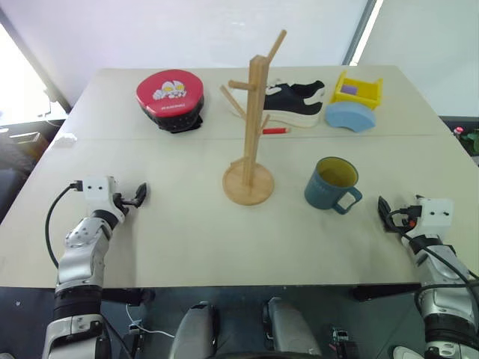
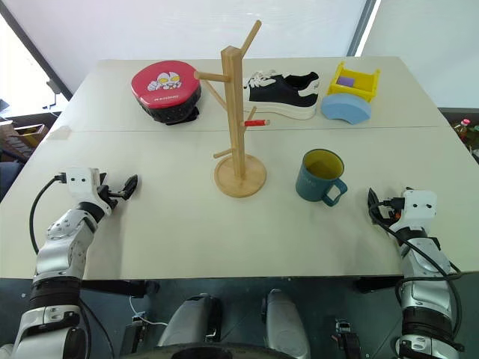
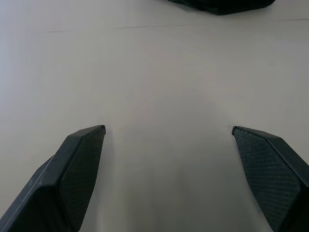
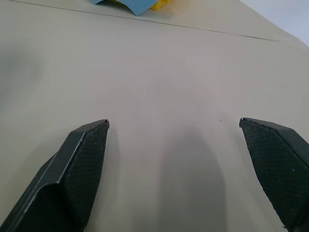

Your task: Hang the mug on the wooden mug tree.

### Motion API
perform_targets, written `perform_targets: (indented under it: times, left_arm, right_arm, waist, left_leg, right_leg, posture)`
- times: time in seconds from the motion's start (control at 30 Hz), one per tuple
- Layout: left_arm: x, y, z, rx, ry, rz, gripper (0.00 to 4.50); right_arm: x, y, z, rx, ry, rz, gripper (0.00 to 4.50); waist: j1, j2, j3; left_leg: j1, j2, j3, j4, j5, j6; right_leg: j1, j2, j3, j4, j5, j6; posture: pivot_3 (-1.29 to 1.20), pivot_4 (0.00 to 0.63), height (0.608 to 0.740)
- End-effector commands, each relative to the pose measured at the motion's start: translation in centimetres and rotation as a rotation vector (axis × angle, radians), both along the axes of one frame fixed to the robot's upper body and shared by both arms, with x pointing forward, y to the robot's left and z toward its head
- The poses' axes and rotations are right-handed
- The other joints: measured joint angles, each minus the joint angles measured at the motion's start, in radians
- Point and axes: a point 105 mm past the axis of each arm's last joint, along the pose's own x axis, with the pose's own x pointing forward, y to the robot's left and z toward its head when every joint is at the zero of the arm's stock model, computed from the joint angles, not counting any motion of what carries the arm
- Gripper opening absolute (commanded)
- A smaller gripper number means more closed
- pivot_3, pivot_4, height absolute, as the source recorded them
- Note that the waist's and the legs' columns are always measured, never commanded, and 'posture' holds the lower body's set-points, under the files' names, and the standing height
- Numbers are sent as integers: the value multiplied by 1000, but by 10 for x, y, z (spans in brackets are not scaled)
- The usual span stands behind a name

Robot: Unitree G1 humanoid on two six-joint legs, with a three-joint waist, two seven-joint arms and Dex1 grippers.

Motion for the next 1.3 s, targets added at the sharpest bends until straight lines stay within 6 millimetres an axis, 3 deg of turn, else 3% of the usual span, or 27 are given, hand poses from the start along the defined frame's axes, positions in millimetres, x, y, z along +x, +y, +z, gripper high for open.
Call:
perform_targets:
  times: [0.03, 0.17, 0.33, 0.43, 0.67, 0.77, 0.87, 0.97, 1.3]
  left_arm:
    - [1, -20, 18, 16, -66, -115, 4500]
    - [-3, -39, 23, -3, -84, -218, 4500]
    - [-30, -99, 22, 12, -64, -606, 4500]
    - [-46, -124, 27, 8, -50, -780, 4500]
    - [-90, -176, 29, 38, 11, -1153, 4500]
    - [-99, -192, 30, 57, 18, -1240, 4500]
    - [-100, -202, 36, 59, -7, -1279, 4500]
    - [-101, -209, 43, 59, -30, -1305, 4500]
    - [-101, -218, 57, 62, -75, -1329, 4500]
  right_arm:
    - [-6, -2, 14, -9, -59, -6, 4478]
    - [-11, 3, 14, 5, -70, -4, 4478]
    - [-26, 14, 17, -12, -65, 43, 4478]
    - [-37, 17, 18, 3, -56, 71, 4478]
    - [-56, 92, 13, 26, 25, 410, 4478]
    - [-51, 111, 17, 44, -7, 414, 4478]
    - [-40, 111, 23, 18, -53, 340, 4478]
    - [-31, 99, 27, 39, -98, 219, 4478]
    - [-26, 92, 22, 42, -103, 149, 4478]
  waist:
    - [1, 0, 0]
    - [1, 0, 0]
    - [1, 1, -1]
    - [1, 1, -1]
    - [-3, 3, -1]
    - [-2, 3, -1]
    - [1, 3, -1]
    - [4, 3, -1]
    - [2, 3, -1]
  left_leg:
    - [0, 0, 0, 0, 0, 0]
    - [0, 0, 0, 0, 0, 0]
    - [-1, 0, 0, 0, 0, 0]
    - [-1, 0, 0, 0, 0, 0]
    - [-1, 1, 0, -1, 0, 0]
    - [-1, 2, 0, -1, 0, 0]
    - [-1, 2, 0, -1, 0, 0]
    - [-2, 2, 0, 0, 0, 0]
    - [-4, 1, 0, -1, 0, 0]
  right_leg:
    - [0, 0, 0, 0, 0, 0]
    - [0, -1, 0, 0, 0, 0]
    - [0, -1, 1, -1, -2, -3]
    - [0, -2, 1, -1, -3, -5]
    - [0, -2, 1, -2, -3, -6]
    - [-1, -2, 1, -2, -3, -6]
    - [-1, -2, 1, -2, -3, -6]
    - [-1, -2, 1, -3, -3, -6]
    - [-1, -1, 0, -7, -3, -5]
  posture:
    - [0, 150, 735]
    - [0, 150, 735]
    - [0, 150, 735]
    - [0, 150, 735]
    - [0, 150, 735]
    - [0, 150, 735]
    - [0, 150, 735]
    - [0, 150, 735]
    - [0, 150, 735]
